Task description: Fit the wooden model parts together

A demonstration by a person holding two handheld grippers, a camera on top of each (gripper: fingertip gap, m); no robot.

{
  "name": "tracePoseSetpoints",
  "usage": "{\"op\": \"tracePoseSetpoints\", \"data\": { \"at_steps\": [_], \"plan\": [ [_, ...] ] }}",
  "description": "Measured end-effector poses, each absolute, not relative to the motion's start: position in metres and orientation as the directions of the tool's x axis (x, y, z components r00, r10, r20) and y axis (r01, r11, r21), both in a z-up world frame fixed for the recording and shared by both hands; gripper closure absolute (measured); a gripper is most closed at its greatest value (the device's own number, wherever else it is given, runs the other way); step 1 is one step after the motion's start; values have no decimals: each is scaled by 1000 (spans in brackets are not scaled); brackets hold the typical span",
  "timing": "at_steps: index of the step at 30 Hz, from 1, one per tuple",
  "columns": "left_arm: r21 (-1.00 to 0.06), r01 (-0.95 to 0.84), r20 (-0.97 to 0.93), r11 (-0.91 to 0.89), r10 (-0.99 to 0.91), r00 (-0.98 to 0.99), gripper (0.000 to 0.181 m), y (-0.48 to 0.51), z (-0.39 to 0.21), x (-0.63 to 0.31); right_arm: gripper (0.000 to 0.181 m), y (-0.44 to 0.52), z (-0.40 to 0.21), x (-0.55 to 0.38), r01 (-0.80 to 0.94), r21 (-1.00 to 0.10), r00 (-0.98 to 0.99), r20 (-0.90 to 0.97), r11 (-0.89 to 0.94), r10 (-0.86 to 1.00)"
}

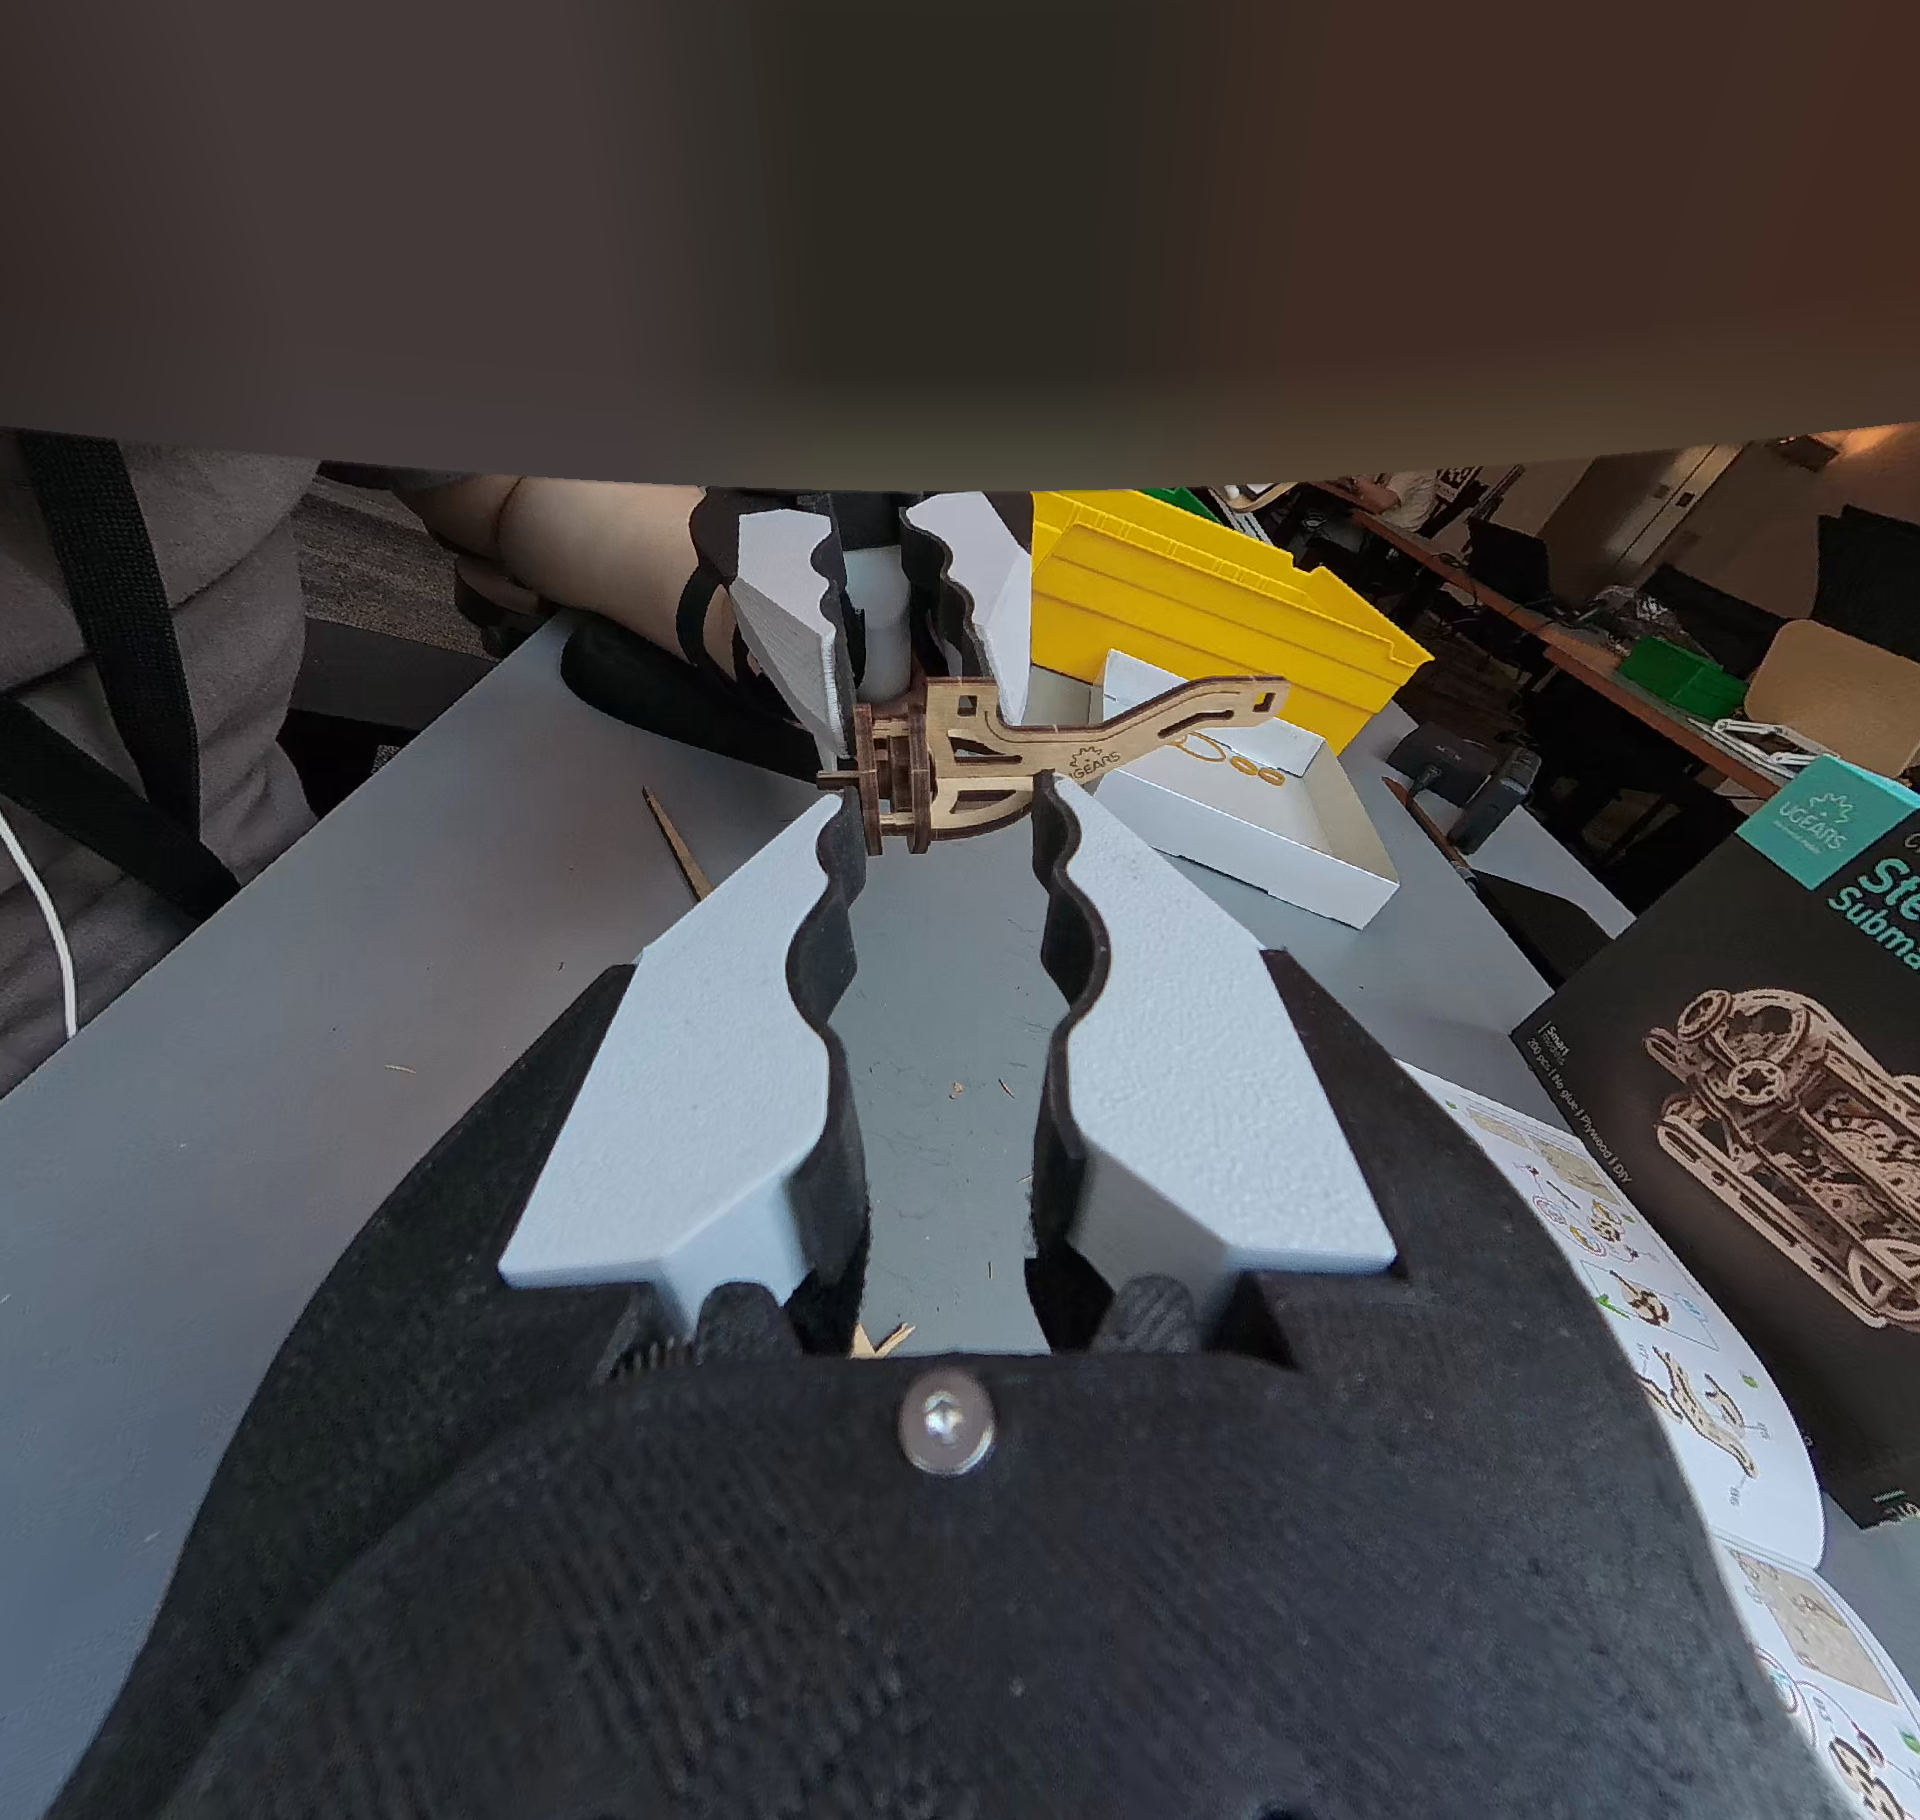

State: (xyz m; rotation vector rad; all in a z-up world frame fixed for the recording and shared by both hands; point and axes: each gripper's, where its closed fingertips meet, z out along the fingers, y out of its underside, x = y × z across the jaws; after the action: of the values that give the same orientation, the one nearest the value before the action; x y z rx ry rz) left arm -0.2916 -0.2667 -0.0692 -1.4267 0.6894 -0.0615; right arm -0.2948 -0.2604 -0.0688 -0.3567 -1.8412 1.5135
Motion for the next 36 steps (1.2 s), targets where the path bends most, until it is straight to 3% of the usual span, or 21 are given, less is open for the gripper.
{"op": "tracePoseSetpoints", "data": {
  "at_steps": [24, 36],
  "plan": [
    [-894, -400, -449, 204, -390, 804, 158, -267, -66, -291, 150, -259, -64, -294, -228, -944, -707, 330, 241, 625],
    [-887, -409, -461, 213, -384, 800, 151, -266, -67, -288, 150, -264, -68, -293, -251, -920, -697, 387, 301, 603]
  ]
}}
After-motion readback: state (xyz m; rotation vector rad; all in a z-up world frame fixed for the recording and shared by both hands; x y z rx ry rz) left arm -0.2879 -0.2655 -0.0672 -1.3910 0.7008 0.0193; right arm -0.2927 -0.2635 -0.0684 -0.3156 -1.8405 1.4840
